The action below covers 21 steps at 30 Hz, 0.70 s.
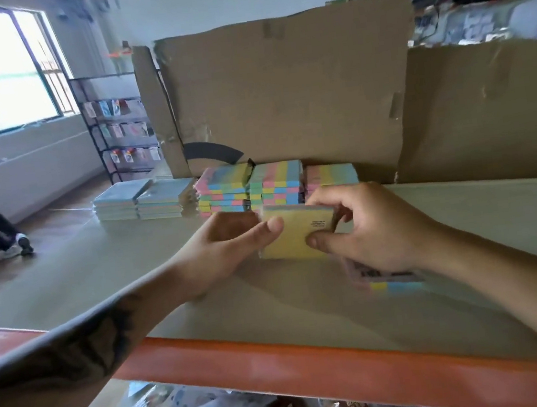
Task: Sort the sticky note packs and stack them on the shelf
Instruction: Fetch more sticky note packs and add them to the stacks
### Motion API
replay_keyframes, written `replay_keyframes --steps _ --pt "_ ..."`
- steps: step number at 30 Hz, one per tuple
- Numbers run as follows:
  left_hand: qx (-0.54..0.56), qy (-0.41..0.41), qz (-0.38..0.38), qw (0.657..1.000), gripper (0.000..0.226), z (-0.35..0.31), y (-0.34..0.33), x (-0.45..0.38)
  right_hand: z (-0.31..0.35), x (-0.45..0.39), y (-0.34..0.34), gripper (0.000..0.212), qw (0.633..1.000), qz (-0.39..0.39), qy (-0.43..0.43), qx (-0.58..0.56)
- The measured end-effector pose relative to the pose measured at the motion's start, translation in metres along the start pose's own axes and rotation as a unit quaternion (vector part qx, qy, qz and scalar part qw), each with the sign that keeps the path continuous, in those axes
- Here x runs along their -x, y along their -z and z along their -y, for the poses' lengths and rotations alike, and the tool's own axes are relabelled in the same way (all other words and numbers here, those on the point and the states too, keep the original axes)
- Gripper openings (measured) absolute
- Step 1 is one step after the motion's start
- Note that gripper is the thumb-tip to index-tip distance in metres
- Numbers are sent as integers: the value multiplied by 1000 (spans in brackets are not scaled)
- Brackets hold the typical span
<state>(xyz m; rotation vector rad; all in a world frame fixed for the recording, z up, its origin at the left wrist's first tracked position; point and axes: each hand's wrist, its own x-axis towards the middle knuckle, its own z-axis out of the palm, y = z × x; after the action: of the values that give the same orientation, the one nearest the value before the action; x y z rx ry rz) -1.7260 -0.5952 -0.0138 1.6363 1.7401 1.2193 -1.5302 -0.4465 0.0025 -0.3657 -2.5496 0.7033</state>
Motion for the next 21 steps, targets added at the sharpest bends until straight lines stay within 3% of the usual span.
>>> replay_keyframes --steps 2,4,10,14,16,21 --pt "-22 -25 -14 999 35 4 -1 -1 1 1 -1 13 998 -19 1 -64" --pt "-23 -39 -26 999 18 8 -2 -2 3 2 -2 17 991 -27 -13 -132" --pt "123 -26 -44 991 27 3 -1 -3 12 7 -3 18 979 7 -14 -205" --pt "107 -16 -72 992 41 -2 -1 -7 11 5 -1 17 974 -54 -26 -218" --pt "108 -18 -87 990 33 -12 -5 -11 12 5 4 19 966 -73 -52 -242" --pt "152 -18 -108 982 40 -39 -12 -23 15 7 18 30 910 -132 -85 -383"
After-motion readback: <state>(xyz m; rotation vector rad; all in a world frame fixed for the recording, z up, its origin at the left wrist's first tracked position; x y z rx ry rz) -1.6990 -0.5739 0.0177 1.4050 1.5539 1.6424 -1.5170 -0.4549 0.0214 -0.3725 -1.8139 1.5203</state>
